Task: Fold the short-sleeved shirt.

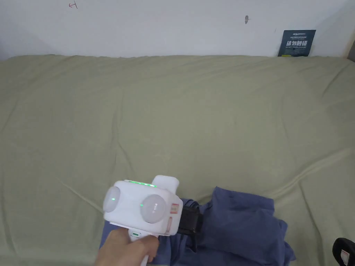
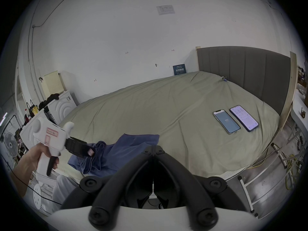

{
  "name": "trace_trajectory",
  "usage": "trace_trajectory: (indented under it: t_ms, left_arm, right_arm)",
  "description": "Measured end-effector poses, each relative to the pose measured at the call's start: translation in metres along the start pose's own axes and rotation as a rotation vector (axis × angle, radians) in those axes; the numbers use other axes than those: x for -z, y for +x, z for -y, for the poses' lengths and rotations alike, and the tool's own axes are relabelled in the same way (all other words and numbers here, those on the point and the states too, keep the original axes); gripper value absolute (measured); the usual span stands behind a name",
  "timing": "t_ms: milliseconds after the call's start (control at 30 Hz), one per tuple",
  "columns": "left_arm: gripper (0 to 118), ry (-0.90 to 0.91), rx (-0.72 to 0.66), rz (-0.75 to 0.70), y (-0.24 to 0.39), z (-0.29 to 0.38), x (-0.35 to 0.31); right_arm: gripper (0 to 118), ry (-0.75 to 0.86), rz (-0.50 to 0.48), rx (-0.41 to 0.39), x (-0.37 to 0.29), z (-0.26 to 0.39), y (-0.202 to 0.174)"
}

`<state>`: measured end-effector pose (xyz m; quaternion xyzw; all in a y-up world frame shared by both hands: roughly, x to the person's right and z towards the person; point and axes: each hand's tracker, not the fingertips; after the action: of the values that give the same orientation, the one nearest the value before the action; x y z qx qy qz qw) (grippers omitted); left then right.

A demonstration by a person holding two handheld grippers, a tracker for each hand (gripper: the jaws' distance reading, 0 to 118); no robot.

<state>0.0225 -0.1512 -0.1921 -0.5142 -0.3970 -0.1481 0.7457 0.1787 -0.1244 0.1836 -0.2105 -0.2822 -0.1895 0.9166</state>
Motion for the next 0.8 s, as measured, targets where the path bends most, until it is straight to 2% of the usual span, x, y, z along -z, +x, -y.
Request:
trace_trajectory:
  t_ms: [33, 67, 100, 167, 333, 433, 500, 633, 667, 700, 800]
  left_arm:
    - [90, 0.021, -0.047, 0.042, -0.012, 0.0, -0.015]
    - [63, 0.045, -0.082, 0.092, -0.022, 0.002, -0.026]
    - [4, 0.077, -0.131, 0.149, -0.038, 0.003, -0.037]
    - [0, 0.166, -0.203, 0.282, -0.068, 0.01, -0.054]
    - [0, 0.117, -0.274, 0.231, -0.106, 0.019, -0.046]
    - [0, 0.054, -0.332, 0.355, -0.112, 0.021, -0.018]
    - [0, 0.002, -0.337, 0.376, -0.09, 0.02, 0.014]
    - [0, -0.12, -0.35, 0.514, -0.046, 0.03, 0.084]
    - [0, -0.131, -0.348, 0.498, -0.039, 0.035, 0.096]
    - [0, -0.113, -0.341, 0.461, -0.034, 0.04, 0.101]
    - [0, -0.076, -0.37, 0.508, -0.044, 0.039, 0.09]
  right_arm:
    - [1, -0.001, 0.0, 0.005, 0.001, 0.0, 0.0]
    - [1, -0.003, -0.002, 0.008, 0.001, 0.0, 0.0]
    - [1, -0.005, -0.006, 0.011, 0.003, 0.001, 0.0]
    - [1, -0.008, -0.012, 0.015, 0.005, 0.001, -0.001]
    - [1, -0.018, -0.028, 0.016, 0.009, 0.0, -0.008]
    - [1, -0.018, -0.029, 0.01, 0.007, 0.0, -0.011]
    - [1, -0.022, -0.03, 0.012, 0.007, 0.0, -0.012]
    - [1, -0.034, -0.021, 0.018, 0.007, 0.001, -0.012]
    - [1, -0.034, -0.02, 0.019, 0.006, 0.0, -0.011]
    - [1, -0.035, -0.016, 0.019, 0.004, 0.0, -0.012]
    - [1, -0.031, -0.008, 0.025, 0.001, -0.003, -0.01]
